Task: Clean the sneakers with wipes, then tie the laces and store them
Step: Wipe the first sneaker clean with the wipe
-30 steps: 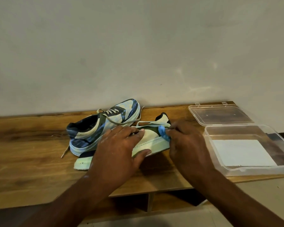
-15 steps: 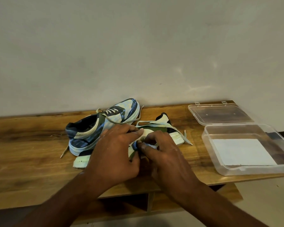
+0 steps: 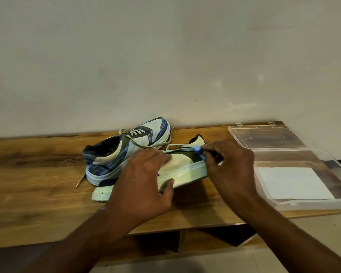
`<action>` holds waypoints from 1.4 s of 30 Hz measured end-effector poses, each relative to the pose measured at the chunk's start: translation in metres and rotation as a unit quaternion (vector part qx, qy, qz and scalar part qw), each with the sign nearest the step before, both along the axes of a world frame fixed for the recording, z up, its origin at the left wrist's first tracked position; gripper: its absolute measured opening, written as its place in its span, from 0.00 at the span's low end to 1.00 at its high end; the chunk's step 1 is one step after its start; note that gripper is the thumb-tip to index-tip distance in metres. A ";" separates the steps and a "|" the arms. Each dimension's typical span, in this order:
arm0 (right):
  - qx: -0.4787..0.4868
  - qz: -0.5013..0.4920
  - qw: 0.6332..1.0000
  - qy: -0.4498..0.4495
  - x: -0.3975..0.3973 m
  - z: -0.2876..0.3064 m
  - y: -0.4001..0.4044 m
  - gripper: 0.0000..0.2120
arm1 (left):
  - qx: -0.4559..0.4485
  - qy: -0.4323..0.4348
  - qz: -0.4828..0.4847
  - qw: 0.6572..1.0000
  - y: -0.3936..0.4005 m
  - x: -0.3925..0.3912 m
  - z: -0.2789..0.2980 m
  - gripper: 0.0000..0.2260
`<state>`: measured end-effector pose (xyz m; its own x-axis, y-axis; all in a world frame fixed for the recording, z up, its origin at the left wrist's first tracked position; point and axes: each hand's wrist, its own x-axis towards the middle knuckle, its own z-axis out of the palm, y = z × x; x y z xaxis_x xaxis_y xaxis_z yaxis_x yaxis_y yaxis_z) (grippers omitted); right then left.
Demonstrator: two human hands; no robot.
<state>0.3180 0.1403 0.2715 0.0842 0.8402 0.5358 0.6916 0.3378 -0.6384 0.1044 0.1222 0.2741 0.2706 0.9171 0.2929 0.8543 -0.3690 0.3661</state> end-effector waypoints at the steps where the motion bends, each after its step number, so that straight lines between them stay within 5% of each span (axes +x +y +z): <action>1: 0.014 0.021 0.999 -0.021 -0.008 0.000 -0.002 0.13 | 0.002 0.003 0.002 1.000 -0.001 0.001 0.000 0.27; 6: 0.047 0.101 0.974 -0.198 -0.036 -0.006 -0.007 0.13 | 0.002 0.002 -0.004 1.000 0.000 -0.001 -0.002 0.27; 14: -0.029 -0.023 0.993 -0.116 -0.011 -0.003 0.010 0.12 | -0.002 -0.011 0.017 1.000 0.002 -0.003 -0.001 0.27; 22: 0.025 0.137 0.969 -0.204 -0.041 -0.010 -0.014 0.14 | 0.004 -0.012 0.002 1.000 0.005 -0.006 0.000 0.28; 31: -0.030 -0.004 0.996 -0.082 0.020 -0.011 0.000 0.12 | 0.017 -0.013 0.009 1.000 0.006 -0.003 -0.001 0.27; 34: -0.015 0.030 0.994 -0.102 0.005 -0.014 -0.013 0.15 | 0.021 0.004 0.008 1.000 0.006 0.001 -0.001 0.27; 39: 0.041 0.110 0.959 -0.258 -0.030 -0.020 -0.034 0.19 | 0.019 0.007 -0.004 1.000 0.010 -0.002 -0.003 0.27; 42: 0.017 0.066 0.966 -0.250 -0.011 -0.019 -0.023 0.19 | 0.017 -0.001 0.002 1.000 0.012 -0.005 -0.004 0.28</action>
